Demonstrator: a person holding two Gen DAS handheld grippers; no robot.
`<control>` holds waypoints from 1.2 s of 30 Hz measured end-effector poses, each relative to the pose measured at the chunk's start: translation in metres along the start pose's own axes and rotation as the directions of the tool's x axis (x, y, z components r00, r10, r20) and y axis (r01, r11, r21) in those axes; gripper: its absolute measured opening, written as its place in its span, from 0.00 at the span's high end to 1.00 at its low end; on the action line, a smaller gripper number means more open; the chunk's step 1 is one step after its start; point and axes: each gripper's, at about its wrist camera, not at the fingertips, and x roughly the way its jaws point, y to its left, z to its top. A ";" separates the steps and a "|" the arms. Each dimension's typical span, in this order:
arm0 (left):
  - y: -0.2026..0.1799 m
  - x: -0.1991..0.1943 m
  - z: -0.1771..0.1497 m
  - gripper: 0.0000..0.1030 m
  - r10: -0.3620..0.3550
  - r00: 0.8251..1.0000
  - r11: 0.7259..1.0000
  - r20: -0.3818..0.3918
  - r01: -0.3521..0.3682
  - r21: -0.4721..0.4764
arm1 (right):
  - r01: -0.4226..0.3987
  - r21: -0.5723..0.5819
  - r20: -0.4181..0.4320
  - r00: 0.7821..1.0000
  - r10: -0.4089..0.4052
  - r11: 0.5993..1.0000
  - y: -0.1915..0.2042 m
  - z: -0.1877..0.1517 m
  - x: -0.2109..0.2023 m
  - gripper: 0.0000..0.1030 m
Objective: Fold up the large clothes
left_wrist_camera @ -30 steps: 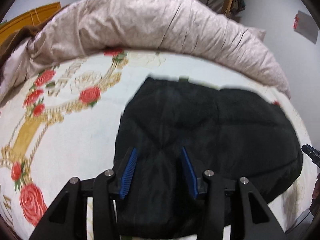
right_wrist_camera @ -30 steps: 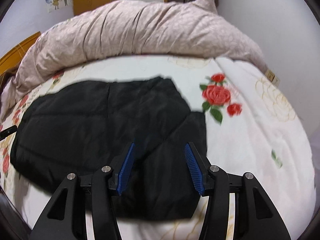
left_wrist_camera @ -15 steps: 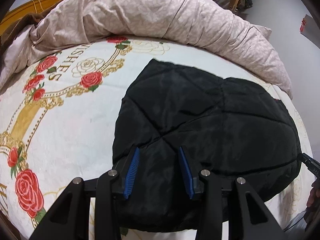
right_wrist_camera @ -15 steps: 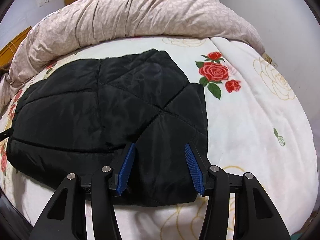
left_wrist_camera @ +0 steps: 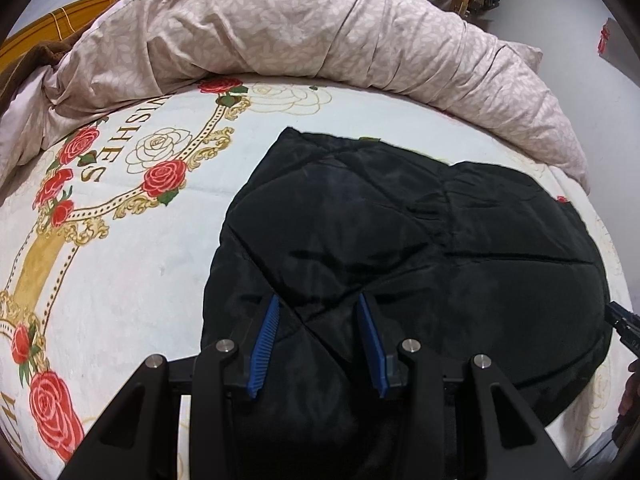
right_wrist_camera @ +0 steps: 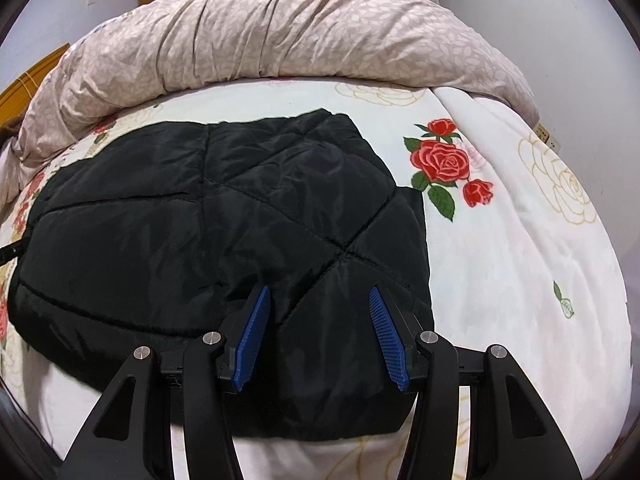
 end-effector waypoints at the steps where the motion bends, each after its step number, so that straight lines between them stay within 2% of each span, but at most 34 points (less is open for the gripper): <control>1: 0.001 0.004 0.001 0.58 -0.005 1.000 1.000 -0.006 0.005 0.001 | 0.001 0.000 -0.002 1.000 -0.001 1.000 0.000 0.000 0.002 0.49; 7: 0.001 0.002 0.010 0.58 -0.013 1.000 1.000 0.005 0.013 0.015 | -0.004 0.001 0.012 1.000 0.004 1.000 0.000 0.009 -0.001 0.49; 12: -0.003 0.009 0.038 0.58 -0.006 0.999 1.000 0.035 0.005 0.024 | -0.022 -0.012 0.034 0.999 0.023 1.000 0.007 0.035 0.006 0.49; 15: -0.009 0.030 0.048 0.56 0.017 1.000 0.998 0.017 -0.018 0.053 | -0.028 -0.016 -0.004 1.000 0.028 0.999 0.011 0.048 0.027 0.49; 18: -0.008 0.048 0.048 0.54 0.020 1.000 0.998 -0.007 -0.020 0.065 | -0.015 -0.024 -0.043 0.999 0.014 1.000 0.011 0.048 0.048 0.49; 25: -0.009 0.061 0.045 0.54 0.007 1.000 0.997 -0.017 -0.006 0.077 | 0.027 -0.057 -0.038 0.999 -0.029 0.998 0.013 0.038 0.063 0.49; 30: -0.012 0.055 0.046 0.55 0.024 1.000 0.997 0.000 -0.024 0.078 | 0.030 -0.041 -0.030 0.999 -0.031 0.999 0.011 0.041 0.055 0.49; 36: 0.001 0.011 0.051 0.55 0.003 0.998 0.999 0.063 -0.005 0.039 | 0.020 -0.032 0.023 1.000 -0.019 0.999 0.006 0.042 0.022 0.47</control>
